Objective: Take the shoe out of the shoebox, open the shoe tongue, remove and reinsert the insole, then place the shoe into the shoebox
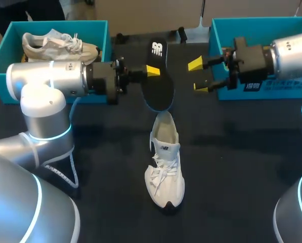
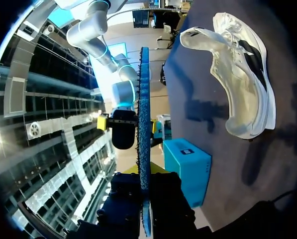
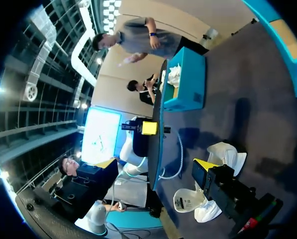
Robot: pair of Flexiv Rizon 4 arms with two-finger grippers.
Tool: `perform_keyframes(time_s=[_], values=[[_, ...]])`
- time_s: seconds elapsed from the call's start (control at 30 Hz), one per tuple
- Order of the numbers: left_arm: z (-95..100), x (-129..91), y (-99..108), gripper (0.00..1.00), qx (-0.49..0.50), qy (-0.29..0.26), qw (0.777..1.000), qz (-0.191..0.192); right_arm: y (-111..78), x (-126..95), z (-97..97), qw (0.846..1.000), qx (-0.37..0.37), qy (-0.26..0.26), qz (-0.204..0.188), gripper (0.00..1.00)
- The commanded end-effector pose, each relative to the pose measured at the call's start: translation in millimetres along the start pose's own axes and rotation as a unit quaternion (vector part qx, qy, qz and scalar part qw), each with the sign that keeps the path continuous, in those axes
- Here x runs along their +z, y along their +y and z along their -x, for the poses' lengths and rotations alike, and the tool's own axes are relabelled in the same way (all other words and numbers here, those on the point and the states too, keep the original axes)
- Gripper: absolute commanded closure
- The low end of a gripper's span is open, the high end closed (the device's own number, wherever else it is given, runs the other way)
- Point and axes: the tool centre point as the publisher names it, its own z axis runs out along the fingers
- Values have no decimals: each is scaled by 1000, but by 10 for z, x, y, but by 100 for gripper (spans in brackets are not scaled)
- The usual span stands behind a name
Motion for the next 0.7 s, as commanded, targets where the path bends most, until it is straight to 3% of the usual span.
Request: perform_keyframes(time_s=[0.03,0.7], values=[[-10,27,22,100,3,2,1000,-5,23,144,43,1000,2,8,0,0],[-16,219,12,100,15,-8,1000,-8,-58,491,-52,999,9,36,-17,0]])
